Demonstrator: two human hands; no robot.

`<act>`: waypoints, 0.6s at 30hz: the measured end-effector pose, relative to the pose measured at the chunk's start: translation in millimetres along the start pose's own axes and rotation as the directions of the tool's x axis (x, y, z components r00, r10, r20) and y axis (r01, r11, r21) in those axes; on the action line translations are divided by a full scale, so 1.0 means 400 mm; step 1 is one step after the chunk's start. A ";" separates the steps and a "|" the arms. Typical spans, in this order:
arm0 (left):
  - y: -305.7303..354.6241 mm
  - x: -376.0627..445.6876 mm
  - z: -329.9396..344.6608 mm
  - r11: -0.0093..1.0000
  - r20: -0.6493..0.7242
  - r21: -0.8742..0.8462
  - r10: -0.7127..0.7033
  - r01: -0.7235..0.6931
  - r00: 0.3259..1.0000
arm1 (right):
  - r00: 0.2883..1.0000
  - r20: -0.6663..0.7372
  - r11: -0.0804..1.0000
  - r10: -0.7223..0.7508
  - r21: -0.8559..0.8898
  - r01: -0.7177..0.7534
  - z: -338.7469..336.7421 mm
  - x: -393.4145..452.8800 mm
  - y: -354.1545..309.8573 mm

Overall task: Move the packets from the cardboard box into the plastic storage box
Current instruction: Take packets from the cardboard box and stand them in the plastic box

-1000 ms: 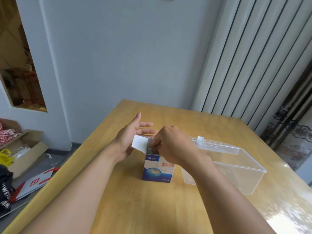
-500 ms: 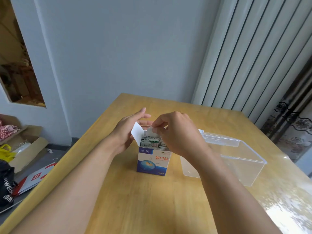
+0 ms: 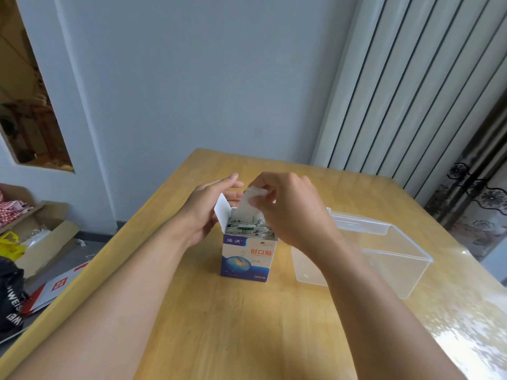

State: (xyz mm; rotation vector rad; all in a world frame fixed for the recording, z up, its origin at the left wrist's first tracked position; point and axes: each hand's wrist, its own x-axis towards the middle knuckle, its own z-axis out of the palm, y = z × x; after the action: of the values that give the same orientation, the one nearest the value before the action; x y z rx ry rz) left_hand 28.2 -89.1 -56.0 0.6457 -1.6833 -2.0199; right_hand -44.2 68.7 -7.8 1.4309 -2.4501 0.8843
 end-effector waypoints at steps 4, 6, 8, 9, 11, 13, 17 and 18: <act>0.004 -0.005 0.004 1.000 -0.002 0.023 0.017 -0.017 1.000 | 1.000 0.008 0.996 0.013 0.087 -0.013 -0.026 -0.003 0.000; 0.005 -0.006 0.004 1.000 -0.001 0.022 0.019 -0.019 1.000 | 0.999 0.044 0.999 0.027 0.026 -0.028 -0.013 -0.005 -0.001; 0.007 -0.007 0.003 1.000 0.006 0.011 0.017 -0.017 1.000 | 0.996 0.081 0.999 0.040 -0.007 -0.040 -0.003 -0.006 -0.001; 0.007 -0.008 0.004 1.000 0.007 0.004 0.017 -0.017 1.000 | 0.993 0.109 0.999 0.048 -0.003 -0.048 -0.003 -0.006 -0.003; 0.008 -0.010 0.006 1.000 0.007 -0.011 0.020 -0.020 1.000 | 0.986 0.155 0.998 0.056 0.015 -0.060 -0.003 -0.007 -0.005; 0.010 -0.011 0.008 1.000 0.008 -0.018 0.020 -0.020 1.000 | 0.984 0.164 0.997 0.066 0.022 -0.071 -0.003 -0.007 -0.004; 0.014 -0.016 0.009 1.000 0.015 -0.013 0.010 -0.010 1.000 | 0.984 0.164 0.997 0.068 0.021 -0.072 -0.002 -0.002 -0.001; 0.015 -0.017 0.009 1.000 0.014 -0.007 0.008 -0.008 1.000 | 0.983 0.171 0.997 0.066 0.037 -0.074 -0.003 -0.002 -0.002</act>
State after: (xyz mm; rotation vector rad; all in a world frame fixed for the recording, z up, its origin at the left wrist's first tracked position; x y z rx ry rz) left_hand 31.6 -83.0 -49.0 0.6223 -1.6837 -2.0284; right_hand -43.4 69.6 -6.8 1.5005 -2.6350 0.8680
